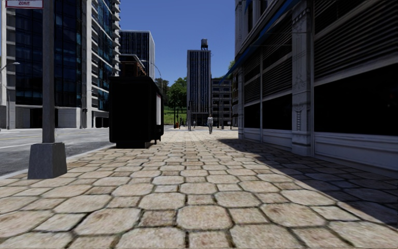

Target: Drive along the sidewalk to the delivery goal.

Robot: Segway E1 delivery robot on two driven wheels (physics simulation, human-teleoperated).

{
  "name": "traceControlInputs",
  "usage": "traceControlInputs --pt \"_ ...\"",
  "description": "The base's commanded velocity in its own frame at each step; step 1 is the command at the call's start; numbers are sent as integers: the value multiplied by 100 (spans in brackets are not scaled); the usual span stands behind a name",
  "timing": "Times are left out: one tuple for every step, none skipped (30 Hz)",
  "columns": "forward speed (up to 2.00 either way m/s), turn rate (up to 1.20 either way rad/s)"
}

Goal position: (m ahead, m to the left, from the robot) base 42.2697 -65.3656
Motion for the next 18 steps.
traceControlInputs --pt "200 0" --pt "200 0" --pt "200 0" --pt "200 0" --pt "200 0" --pt "200 0" --pt "200 0" --pt "200 0" --pt "200 0" --pt "200 0" --pt "200 0" --pt "200 0" --pt "200 0" --pt "200 0" --pt "200 0" --pt "200 0" --pt "200 0" --pt "200 0"
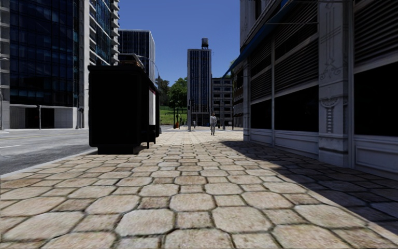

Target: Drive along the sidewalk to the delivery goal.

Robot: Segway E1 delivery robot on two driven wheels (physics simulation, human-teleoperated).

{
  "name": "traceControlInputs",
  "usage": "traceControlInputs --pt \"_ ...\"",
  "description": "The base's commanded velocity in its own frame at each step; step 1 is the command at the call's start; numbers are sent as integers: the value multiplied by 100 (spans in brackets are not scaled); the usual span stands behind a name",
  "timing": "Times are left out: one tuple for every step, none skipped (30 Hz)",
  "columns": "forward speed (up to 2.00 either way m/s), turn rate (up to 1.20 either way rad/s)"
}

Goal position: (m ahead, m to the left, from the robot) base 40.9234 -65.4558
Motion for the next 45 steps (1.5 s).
traceControlInputs --pt "200 0" --pt "200 0" --pt "200 0" --pt "200 0" --pt "200 0" --pt "200 0" --pt "200 0" --pt "200 0" --pt "200 0" --pt "200 0" --pt "200 0" --pt "200 0" --pt "200 0" --pt "200 0" --pt "200 0" --pt "200 0" --pt "200 0" --pt "200 0" --pt "200 0" --pt "200 0" --pt "200 0" --pt "200 0" --pt "200 0" --pt "200 5" --pt "200 5" --pt "200 11" --pt "200 13" --pt "200 14" --pt "200 14" --pt "200 14" --pt "200 15" --pt "200 15" --pt "200 15" --pt "200 15" --pt "200 15" --pt "200 8" --pt "200 0" --pt "200 0" --pt "200 0" --pt "200 0" --pt "200 0" --pt "200 0" --pt "200 0" --pt "200 0" --pt "200 0"
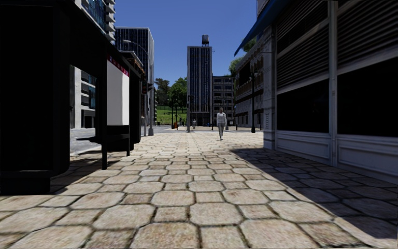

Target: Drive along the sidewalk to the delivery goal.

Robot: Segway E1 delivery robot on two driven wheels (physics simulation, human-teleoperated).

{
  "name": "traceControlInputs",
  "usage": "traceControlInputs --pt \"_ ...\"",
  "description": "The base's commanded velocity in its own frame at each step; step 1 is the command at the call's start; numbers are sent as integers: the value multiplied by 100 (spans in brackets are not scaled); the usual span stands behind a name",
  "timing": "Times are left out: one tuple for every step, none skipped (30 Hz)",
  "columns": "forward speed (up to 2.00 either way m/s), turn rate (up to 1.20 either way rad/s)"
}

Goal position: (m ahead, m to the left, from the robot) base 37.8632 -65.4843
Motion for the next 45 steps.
traceControlInputs --pt "200 0" --pt "200 0" --pt "200 0" --pt "200 0" --pt "200 0" --pt "200 0" --pt "200 0" --pt "200 0" --pt "200 0" --pt "200 0" --pt "200 0" --pt "200 0" --pt "200 0" --pt "200 0" --pt "200 0" --pt "200 0" --pt "200 0" --pt "200 0" --pt "200 0" --pt "200 0" --pt "200 0" --pt "200 0" --pt "200 0" --pt "200 0" --pt "200 0" --pt "200 0" --pt "200 0" --pt "200 0" --pt "200 0" --pt "200 0" --pt "200 0" --pt "200 0" --pt "200 0" --pt "200 0" --pt "200 0" --pt "200 0" --pt "200 0" --pt "200 0" --pt "200 0" --pt "200 0" --pt "200 0" --pt "200 0" --pt "200 0" --pt "200 0" --pt "200 0"
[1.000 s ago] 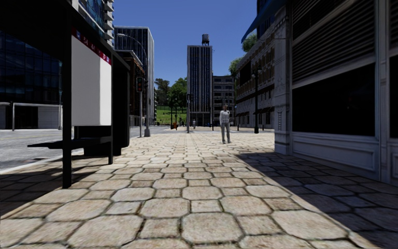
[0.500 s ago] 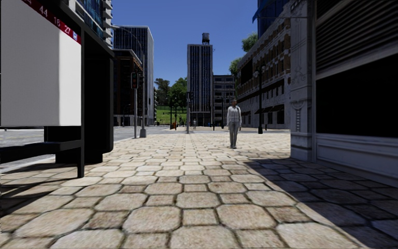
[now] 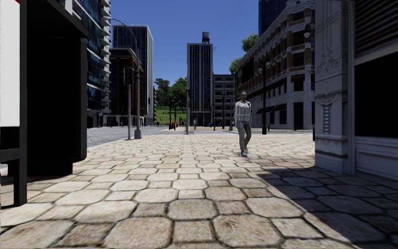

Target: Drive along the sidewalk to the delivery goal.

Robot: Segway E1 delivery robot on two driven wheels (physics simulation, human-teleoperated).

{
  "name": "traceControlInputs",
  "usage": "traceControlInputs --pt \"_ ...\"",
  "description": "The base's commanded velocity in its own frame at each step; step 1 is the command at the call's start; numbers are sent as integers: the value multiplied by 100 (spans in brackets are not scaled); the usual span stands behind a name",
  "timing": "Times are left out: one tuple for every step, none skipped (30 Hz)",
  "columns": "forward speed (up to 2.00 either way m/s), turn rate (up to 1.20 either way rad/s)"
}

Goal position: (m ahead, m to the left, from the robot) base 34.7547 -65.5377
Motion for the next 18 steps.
traceControlInputs --pt "200 0" --pt "200 0" --pt "200 0" --pt "200 0" --pt "200 0" --pt "200 0" --pt "200 0" --pt "200 0" --pt "200 0" --pt "200 0" --pt "200 0" --pt "200 0" --pt "200 0" --pt "200 0" --pt "200 0" --pt "200 0" --pt "200 0" --pt "200 0"
